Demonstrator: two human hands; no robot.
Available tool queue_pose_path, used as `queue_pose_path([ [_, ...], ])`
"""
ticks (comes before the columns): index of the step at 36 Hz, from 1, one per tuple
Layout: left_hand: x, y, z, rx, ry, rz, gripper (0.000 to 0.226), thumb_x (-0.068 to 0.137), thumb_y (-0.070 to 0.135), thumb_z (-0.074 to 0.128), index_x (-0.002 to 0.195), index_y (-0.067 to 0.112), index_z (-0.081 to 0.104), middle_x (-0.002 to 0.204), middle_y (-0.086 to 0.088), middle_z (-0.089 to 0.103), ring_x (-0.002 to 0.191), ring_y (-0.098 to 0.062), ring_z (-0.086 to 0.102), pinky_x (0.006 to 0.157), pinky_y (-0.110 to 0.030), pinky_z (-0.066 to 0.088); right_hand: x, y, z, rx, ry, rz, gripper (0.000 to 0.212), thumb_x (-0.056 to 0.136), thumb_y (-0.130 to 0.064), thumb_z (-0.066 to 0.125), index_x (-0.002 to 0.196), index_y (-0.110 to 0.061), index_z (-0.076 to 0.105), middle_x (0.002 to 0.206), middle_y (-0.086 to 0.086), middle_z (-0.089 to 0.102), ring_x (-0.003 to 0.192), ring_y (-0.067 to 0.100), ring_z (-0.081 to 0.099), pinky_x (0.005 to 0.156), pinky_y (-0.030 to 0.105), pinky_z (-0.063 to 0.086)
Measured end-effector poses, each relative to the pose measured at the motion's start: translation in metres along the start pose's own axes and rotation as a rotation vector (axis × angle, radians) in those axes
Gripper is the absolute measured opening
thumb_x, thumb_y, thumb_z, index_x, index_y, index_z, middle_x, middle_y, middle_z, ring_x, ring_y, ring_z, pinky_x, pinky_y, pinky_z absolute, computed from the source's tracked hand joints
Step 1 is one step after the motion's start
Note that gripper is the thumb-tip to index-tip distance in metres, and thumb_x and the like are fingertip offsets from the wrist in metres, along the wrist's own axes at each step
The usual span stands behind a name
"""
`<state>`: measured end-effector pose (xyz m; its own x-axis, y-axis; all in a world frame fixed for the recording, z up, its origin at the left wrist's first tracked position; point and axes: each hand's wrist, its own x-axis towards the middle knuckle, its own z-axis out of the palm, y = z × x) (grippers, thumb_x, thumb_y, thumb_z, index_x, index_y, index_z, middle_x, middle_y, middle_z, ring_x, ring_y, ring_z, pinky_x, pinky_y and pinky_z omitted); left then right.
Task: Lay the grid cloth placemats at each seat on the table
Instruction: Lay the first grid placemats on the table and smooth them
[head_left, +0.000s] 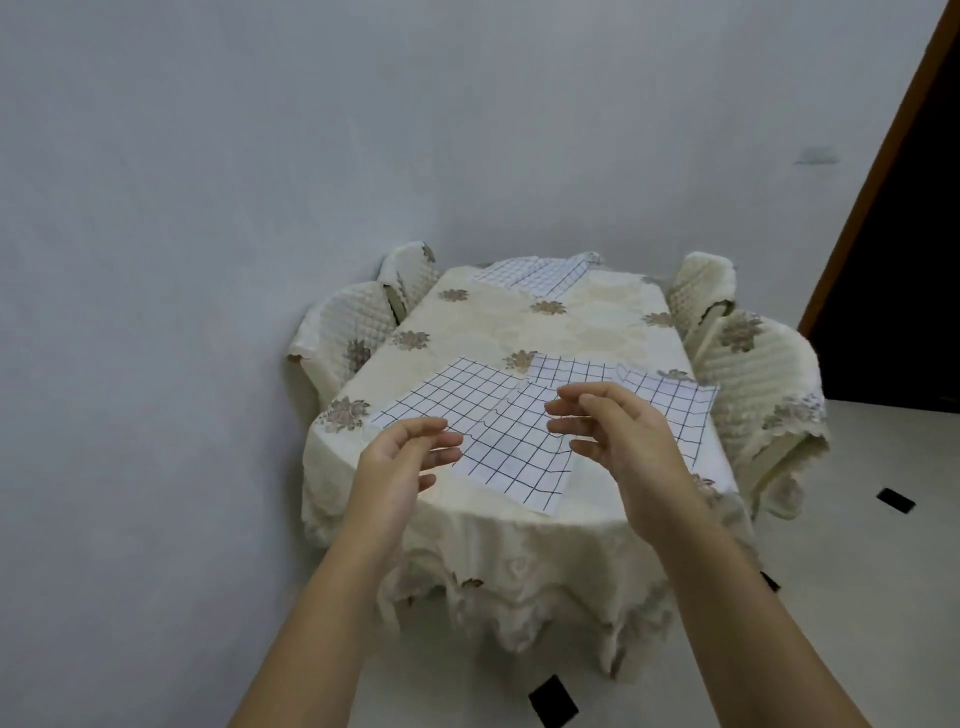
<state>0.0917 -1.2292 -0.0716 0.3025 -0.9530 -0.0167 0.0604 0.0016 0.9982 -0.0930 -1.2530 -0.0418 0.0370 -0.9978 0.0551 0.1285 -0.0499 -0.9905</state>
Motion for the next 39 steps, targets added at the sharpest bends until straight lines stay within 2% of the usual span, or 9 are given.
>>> queue_pose_path([
  [4,0.047,-0.012,0.012,0.015,0.004,-0.054,0.026,0.092,0.004,0.041,0.09,0.02,0.062,0.078,0.007,0.073,0.079,-0.011,0.067,0.07,-0.026,0.041,0.048,0.016,0.0,-0.01,-0.003,0.052,0.024,0.095,-0.008,0.043,0.089,-0.016,0.065,0.08,-0.004,0.072,0.075,0.011,0.066,0.073,0.027,0.044],
  [12,0.147,-0.036,0.031,0.051,-0.045,-0.113,0.024,0.093,0.005,0.042,0.091,0.019,0.062,0.088,0.001,0.072,0.08,-0.012,0.067,0.069,-0.024,0.042,0.14,0.045,0.004,-0.015,0.046,0.112,0.027,0.095,-0.007,0.042,0.084,-0.018,0.065,0.082,-0.002,0.071,0.078,0.015,0.065,0.076,0.028,0.045],
  [17,0.215,-0.05,0.034,0.073,-0.079,-0.145,0.024,0.093,0.005,0.043,0.091,0.019,0.062,0.086,0.003,0.072,0.081,-0.012,0.066,0.069,-0.023,0.042,0.204,0.064,0.017,-0.048,0.076,0.15,0.025,0.095,-0.007,0.042,0.087,-0.016,0.065,0.085,0.0,0.07,0.079,0.017,0.065,0.076,0.029,0.045],
  [24,0.303,-0.072,0.013,0.203,-0.107,-0.187,0.026,0.094,0.003,0.04,0.09,0.019,0.06,0.088,0.002,0.068,0.08,-0.011,0.064,0.067,-0.02,0.04,0.298,0.086,0.05,-0.098,0.099,0.237,0.024,0.095,-0.008,0.041,0.089,-0.016,0.063,0.083,-0.001,0.068,0.076,0.013,0.064,0.073,0.025,0.044],
  [29,0.351,-0.105,0.015,0.309,-0.19,-0.242,0.025,0.093,0.002,0.039,0.089,0.018,0.058,0.085,0.002,0.065,0.081,-0.012,0.061,0.062,-0.013,0.04,0.342,0.126,0.065,-0.149,0.101,0.364,0.021,0.094,-0.009,0.043,0.088,-0.016,0.063,0.083,0.0,0.067,0.074,0.015,0.062,0.07,0.026,0.043],
  [34,0.376,-0.145,0.031,0.456,-0.284,-0.333,0.017,0.092,0.008,0.045,0.098,0.015,0.059,0.097,-0.002,0.066,0.09,-0.016,0.061,0.08,-0.023,0.046,0.365,0.161,0.066,-0.22,0.089,0.474,0.019,0.094,-0.014,0.044,0.096,-0.012,0.062,0.088,0.003,0.066,0.077,0.017,0.06,0.067,0.025,0.042],
  [39,0.39,-0.174,0.046,0.819,-0.381,-0.292,0.026,0.092,0.017,0.049,0.117,0.015,0.056,0.114,0.0,0.059,0.1,-0.014,0.055,0.087,-0.027,0.047,0.385,0.185,0.058,-0.255,0.083,0.571,0.017,0.095,-0.016,0.045,0.098,-0.011,0.06,0.087,0.003,0.065,0.075,0.016,0.059,0.066,0.025,0.042],
])
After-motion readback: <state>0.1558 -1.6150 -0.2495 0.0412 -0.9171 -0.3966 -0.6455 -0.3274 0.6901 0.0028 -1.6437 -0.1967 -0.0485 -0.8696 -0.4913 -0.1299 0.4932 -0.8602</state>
